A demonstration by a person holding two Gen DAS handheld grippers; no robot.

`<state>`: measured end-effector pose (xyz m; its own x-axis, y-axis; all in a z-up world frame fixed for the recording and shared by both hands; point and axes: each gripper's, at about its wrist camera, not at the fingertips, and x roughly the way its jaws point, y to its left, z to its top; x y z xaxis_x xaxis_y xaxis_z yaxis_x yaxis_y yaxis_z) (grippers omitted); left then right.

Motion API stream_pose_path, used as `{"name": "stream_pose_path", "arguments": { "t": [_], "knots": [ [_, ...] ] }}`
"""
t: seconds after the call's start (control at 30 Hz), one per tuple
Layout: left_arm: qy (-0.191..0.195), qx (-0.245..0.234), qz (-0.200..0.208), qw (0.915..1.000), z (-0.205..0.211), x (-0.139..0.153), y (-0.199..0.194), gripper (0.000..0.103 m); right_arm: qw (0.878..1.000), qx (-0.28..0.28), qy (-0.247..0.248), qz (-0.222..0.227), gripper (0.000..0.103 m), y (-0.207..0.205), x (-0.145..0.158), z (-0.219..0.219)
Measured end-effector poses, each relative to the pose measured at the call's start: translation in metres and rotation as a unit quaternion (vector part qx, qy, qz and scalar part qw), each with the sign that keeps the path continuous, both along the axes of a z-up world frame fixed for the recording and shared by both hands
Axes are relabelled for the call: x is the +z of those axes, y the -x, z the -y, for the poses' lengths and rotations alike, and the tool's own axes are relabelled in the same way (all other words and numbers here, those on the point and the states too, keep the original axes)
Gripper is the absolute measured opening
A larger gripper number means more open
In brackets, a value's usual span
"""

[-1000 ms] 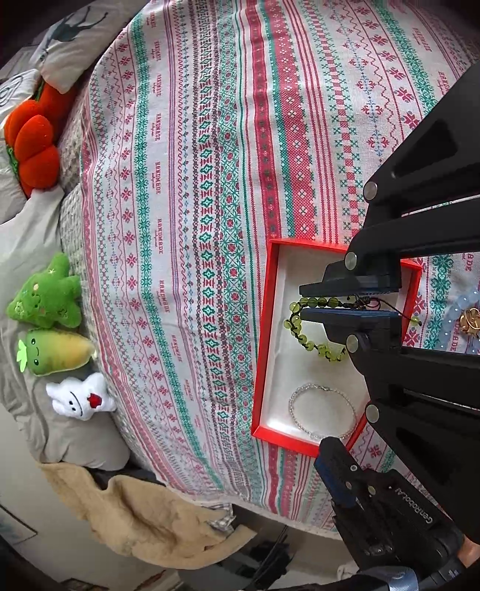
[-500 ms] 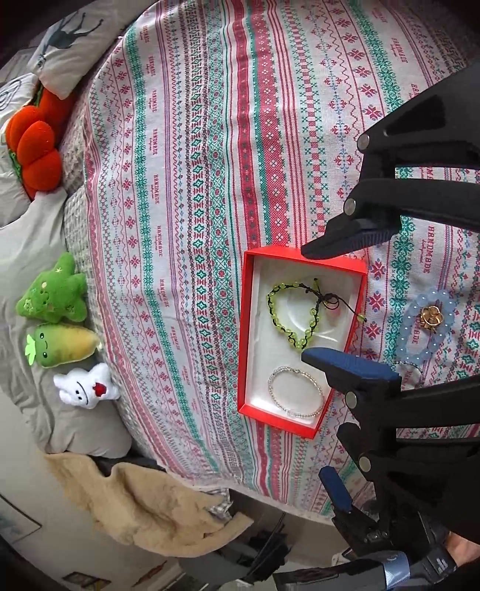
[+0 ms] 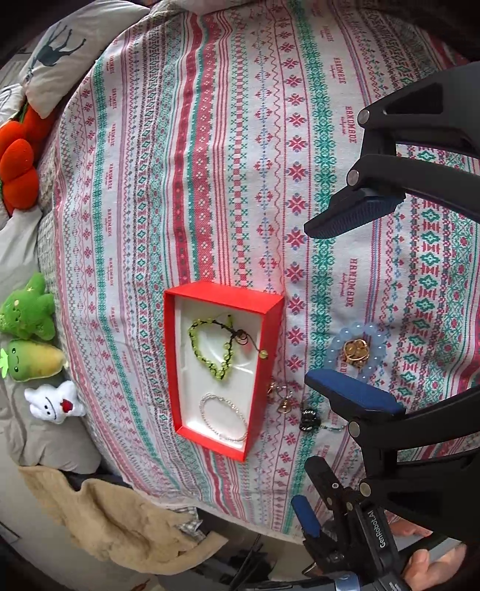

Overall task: Organize jewelry
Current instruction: 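Grasp the thin green-beaded bracelet with the left gripper while the right approaches the blue bracelet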

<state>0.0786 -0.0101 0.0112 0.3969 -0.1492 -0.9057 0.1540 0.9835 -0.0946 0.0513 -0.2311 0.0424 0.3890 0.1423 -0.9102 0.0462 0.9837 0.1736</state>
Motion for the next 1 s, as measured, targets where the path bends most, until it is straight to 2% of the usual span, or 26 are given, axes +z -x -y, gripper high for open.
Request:
{"name": "stream_pose_path", "arguments": {
  "t": [0.27,0.4,0.5,0.6,0.67,0.77,1.0],
  "knots": [
    [0.009,-0.005,-0.039,0.9992,-0.001,-0.017,0.006,0.092,0.999,0.018,0.026,-0.040,0.076,0.010,-0.016,-0.013],
    [0.032,-0.005,-0.058,0.9978,0.001,-0.023,0.005,0.091,0.998,0.024,0.032,-0.053,0.076,0.011,-0.023,-0.018],
    [0.053,-0.008,-0.072,0.9960,0.004,-0.026,0.005,0.085,0.998,0.025,0.031,-0.058,0.076,0.011,-0.025,-0.019],
    [0.069,-0.010,-0.085,0.9939,0.007,-0.031,0.005,0.073,0.997,0.025,0.034,-0.060,0.076,0.010,-0.026,-0.019],
    [0.074,-0.009,-0.092,0.9930,0.011,-0.034,0.003,0.053,0.997,0.023,0.033,-0.061,0.076,0.010,-0.028,-0.018],
    [0.071,-0.004,-0.102,0.9922,0.016,-0.042,0.000,0.037,0.997,0.020,0.031,-0.064,0.076,0.009,-0.029,-0.018],
    [0.054,0.004,-0.099,0.9936,0.023,-0.052,-0.005,0.012,0.997,0.022,0.033,-0.067,0.076,0.009,-0.031,-0.019]
  ]
}}
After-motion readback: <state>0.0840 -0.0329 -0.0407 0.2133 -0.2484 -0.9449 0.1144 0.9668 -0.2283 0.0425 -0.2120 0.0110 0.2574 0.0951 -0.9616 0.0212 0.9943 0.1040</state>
